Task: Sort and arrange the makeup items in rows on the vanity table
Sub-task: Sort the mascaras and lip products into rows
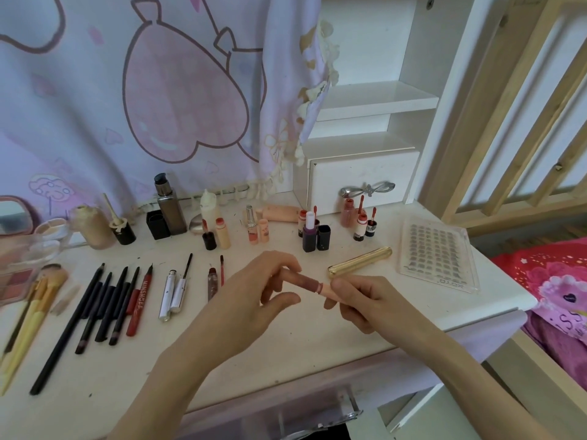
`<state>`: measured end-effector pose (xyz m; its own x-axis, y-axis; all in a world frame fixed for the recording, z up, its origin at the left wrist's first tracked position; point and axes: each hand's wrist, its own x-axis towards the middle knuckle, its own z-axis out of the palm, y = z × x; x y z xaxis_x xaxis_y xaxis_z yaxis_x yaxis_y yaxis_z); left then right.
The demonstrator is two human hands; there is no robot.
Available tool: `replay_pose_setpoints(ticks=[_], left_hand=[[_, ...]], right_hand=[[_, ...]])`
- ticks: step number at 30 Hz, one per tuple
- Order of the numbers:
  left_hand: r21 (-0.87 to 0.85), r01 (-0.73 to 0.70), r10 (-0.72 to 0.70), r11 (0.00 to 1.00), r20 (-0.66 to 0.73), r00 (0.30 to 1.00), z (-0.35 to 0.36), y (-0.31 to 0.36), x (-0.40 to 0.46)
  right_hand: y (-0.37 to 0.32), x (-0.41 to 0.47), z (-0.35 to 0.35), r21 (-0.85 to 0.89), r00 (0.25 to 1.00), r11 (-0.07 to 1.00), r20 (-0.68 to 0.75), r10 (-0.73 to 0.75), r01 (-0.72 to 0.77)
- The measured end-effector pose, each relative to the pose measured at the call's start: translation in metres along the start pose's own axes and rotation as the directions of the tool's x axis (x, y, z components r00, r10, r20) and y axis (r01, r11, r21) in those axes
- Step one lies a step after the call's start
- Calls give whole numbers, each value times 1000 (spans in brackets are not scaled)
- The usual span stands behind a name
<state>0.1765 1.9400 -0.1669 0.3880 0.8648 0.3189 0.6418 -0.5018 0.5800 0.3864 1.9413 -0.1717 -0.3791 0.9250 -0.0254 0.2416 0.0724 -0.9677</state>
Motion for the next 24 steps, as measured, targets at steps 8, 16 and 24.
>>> replay_pose_setpoints(ticks=[8,16,24], left_hand=[[0,122,-121,993,-108,987,2,-1,-5],[46,69,-66,997,-61,996,-5,-6,-3],[48,117,-116,992,-20,993,-16,-15,-4]], right_hand=[[6,2,5,16,999,1000,-43,-11,11],[2,9,8,218,996,976,-76,41,-23],[-3,26,16,387,995,921,-71,73,-40]])
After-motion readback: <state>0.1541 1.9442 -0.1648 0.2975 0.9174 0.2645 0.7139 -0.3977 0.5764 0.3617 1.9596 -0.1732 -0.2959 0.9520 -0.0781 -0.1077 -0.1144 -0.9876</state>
